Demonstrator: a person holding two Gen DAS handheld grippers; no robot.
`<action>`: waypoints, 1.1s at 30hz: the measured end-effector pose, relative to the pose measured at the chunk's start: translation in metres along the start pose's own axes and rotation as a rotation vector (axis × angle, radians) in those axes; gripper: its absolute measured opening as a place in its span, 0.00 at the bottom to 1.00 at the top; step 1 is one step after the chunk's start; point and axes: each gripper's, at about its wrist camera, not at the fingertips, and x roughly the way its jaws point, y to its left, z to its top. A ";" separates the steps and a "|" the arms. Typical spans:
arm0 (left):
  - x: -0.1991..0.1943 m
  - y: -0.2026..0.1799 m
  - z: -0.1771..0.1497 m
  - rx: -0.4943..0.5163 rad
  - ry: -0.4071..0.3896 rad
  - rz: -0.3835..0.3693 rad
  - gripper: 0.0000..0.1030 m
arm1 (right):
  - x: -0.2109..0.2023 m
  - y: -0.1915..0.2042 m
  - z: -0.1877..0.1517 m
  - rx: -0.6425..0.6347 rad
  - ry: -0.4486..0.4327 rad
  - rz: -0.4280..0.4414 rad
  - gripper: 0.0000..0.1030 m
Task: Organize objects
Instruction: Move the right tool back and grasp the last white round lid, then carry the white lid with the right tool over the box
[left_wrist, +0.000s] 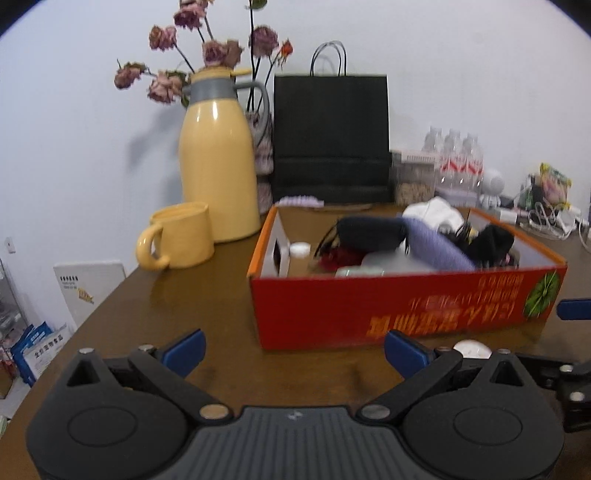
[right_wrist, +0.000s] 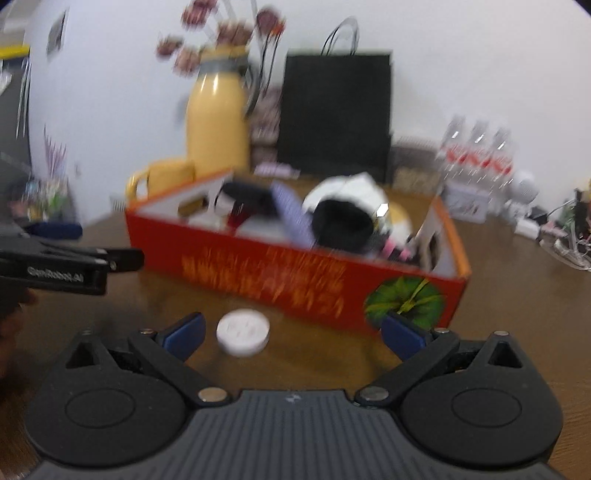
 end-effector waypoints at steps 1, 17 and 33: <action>0.001 0.002 -0.002 -0.005 0.011 0.003 1.00 | 0.005 0.002 0.000 0.003 0.022 0.007 1.00; 0.017 0.011 -0.006 -0.067 0.071 -0.018 1.00 | 0.037 0.024 0.003 0.000 0.097 0.043 0.38; -0.002 0.004 0.065 -0.068 -0.105 -0.059 1.00 | -0.004 -0.013 0.056 0.046 -0.168 0.000 0.38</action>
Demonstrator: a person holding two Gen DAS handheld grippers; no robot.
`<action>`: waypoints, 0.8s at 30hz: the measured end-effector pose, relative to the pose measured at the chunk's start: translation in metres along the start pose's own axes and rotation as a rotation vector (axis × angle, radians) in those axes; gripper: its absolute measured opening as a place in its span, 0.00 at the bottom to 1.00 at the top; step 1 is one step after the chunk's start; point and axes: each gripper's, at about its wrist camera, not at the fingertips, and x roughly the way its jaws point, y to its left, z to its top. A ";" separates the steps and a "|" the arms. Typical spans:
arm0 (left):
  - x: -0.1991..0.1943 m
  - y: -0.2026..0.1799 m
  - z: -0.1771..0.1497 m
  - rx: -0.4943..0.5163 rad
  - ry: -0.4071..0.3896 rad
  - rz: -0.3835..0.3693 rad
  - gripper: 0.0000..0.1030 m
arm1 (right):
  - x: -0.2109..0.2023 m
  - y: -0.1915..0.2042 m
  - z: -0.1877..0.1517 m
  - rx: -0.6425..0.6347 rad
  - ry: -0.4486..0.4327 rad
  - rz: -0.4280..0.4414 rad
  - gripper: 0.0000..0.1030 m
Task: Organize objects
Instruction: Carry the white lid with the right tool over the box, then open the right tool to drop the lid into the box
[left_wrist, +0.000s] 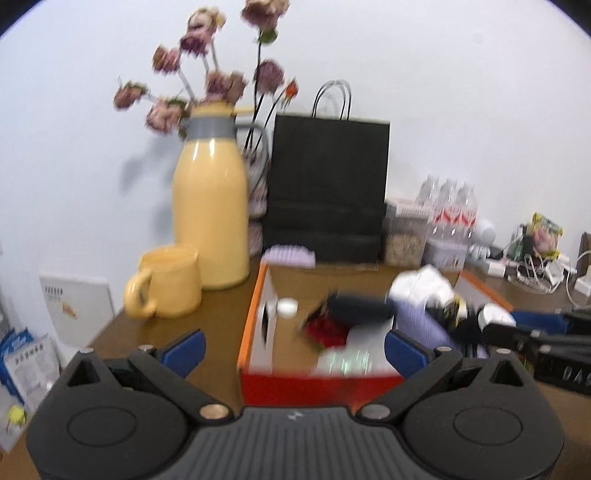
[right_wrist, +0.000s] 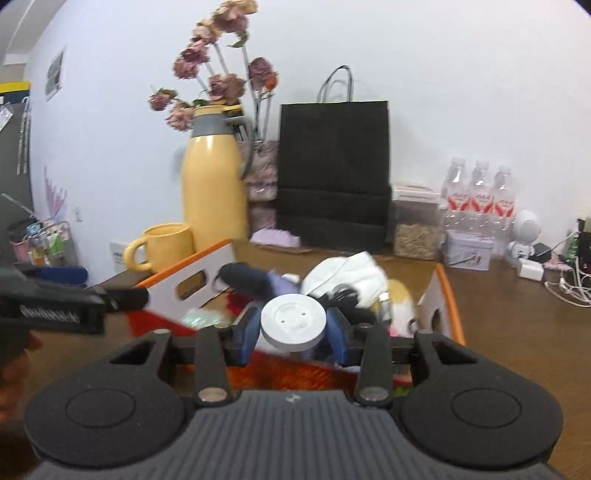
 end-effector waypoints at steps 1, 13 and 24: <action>0.003 -0.002 0.006 0.001 -0.011 -0.003 1.00 | 0.002 -0.003 0.003 0.002 -0.007 -0.005 0.38; 0.099 -0.016 0.054 -0.030 0.023 0.033 1.00 | 0.060 -0.047 0.036 0.021 -0.023 -0.067 0.38; 0.141 -0.004 0.047 -0.030 0.063 0.009 1.00 | 0.110 -0.053 0.029 -0.001 0.067 -0.045 0.86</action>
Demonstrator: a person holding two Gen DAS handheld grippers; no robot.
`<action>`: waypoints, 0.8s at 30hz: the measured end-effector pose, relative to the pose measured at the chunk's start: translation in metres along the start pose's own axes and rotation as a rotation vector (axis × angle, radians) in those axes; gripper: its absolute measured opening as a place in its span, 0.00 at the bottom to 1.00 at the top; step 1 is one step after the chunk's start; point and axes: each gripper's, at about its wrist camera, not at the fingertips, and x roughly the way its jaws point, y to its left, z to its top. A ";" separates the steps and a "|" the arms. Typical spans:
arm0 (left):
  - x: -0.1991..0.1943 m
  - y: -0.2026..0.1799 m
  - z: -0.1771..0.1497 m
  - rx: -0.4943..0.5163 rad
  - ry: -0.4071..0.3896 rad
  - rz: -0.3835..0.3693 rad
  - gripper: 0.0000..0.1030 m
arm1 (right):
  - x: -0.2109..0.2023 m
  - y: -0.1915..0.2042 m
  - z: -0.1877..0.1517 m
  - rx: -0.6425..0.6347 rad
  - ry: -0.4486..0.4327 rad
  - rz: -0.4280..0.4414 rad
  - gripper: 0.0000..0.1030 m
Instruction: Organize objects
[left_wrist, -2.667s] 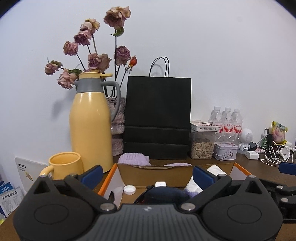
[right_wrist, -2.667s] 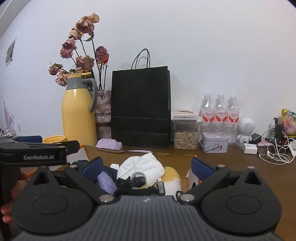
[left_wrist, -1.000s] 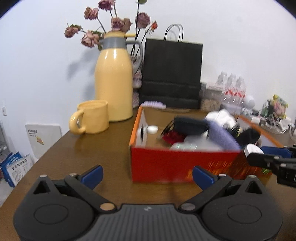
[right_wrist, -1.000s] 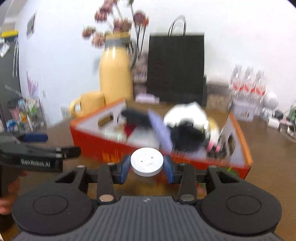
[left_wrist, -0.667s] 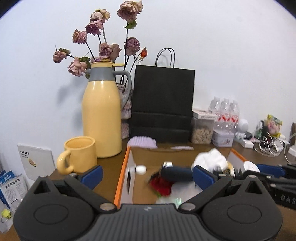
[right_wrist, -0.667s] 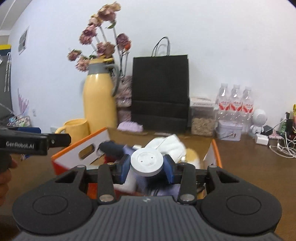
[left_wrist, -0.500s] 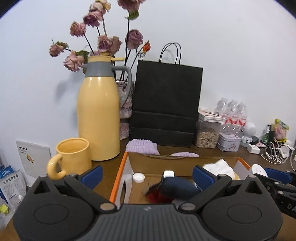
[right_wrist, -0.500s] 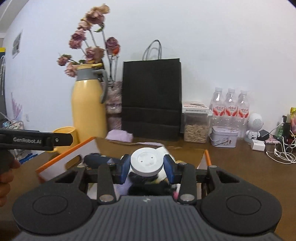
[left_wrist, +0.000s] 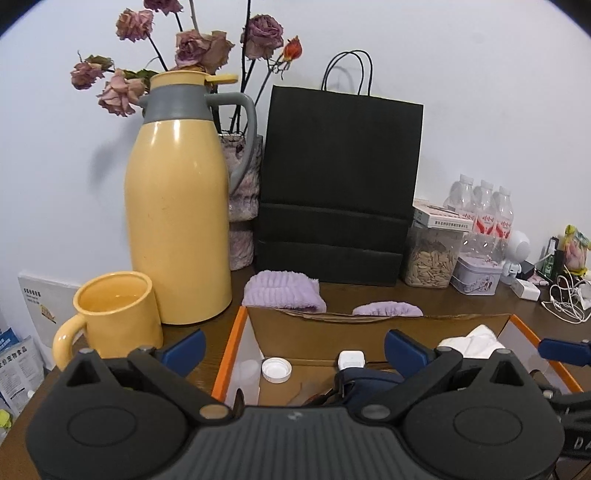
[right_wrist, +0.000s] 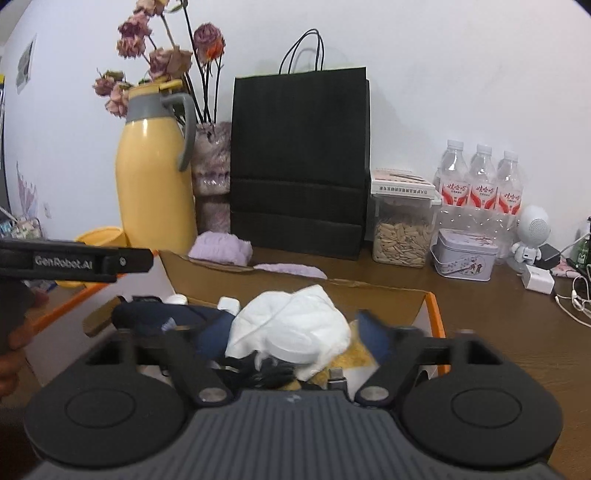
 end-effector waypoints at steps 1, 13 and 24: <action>0.000 0.000 0.000 0.004 0.002 0.004 1.00 | 0.001 0.000 -0.001 -0.004 0.003 -0.001 0.89; -0.048 -0.012 -0.003 0.050 -0.053 0.021 1.00 | -0.036 0.011 -0.002 -0.010 -0.025 -0.035 1.00; -0.124 -0.008 -0.047 0.047 0.005 0.011 1.00 | -0.106 0.031 -0.026 0.030 0.003 -0.059 1.00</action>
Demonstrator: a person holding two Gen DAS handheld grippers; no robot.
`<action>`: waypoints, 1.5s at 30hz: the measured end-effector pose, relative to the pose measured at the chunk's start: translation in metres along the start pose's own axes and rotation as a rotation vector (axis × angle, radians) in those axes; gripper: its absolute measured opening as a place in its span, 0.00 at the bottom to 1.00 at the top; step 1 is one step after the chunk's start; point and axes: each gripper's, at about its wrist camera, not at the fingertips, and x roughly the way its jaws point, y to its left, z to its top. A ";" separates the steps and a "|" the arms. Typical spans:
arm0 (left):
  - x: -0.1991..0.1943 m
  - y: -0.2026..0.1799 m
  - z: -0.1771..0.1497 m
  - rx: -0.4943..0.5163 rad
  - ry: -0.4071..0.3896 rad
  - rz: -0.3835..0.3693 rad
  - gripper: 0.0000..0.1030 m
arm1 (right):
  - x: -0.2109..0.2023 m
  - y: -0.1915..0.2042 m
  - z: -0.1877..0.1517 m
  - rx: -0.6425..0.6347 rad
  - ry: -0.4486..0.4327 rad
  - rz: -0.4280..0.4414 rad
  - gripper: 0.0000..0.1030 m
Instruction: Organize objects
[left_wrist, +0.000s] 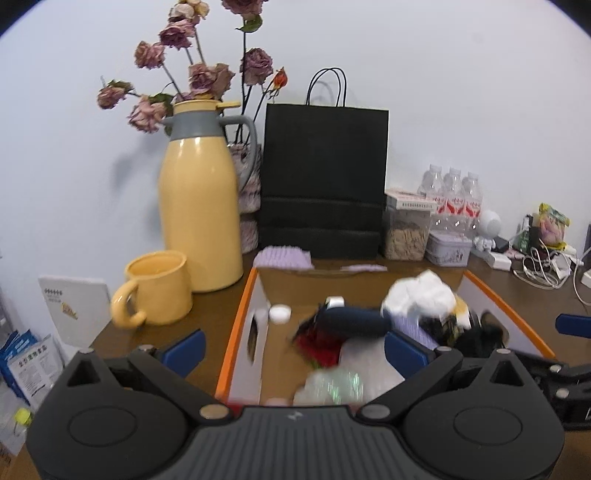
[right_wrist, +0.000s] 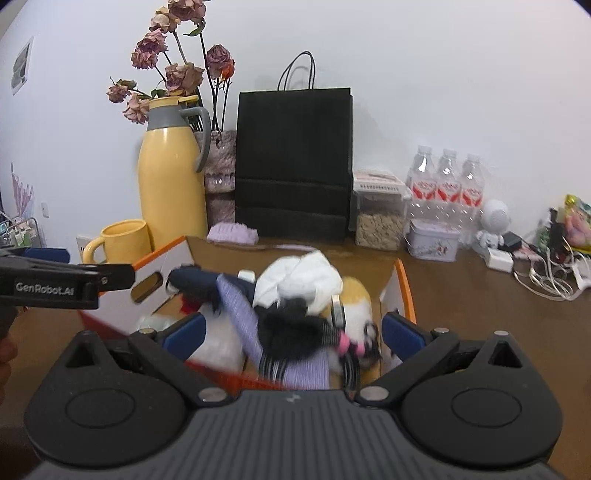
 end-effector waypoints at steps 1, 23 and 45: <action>-0.006 0.001 -0.004 0.000 0.005 0.000 1.00 | -0.006 0.001 -0.003 0.005 0.005 -0.002 1.00; -0.072 -0.006 -0.059 0.004 0.061 -0.007 1.00 | -0.072 0.004 -0.049 0.056 0.058 -0.042 1.00; -0.071 -0.004 -0.060 0.003 0.064 -0.008 1.00 | -0.071 0.004 -0.051 0.054 0.066 -0.044 1.00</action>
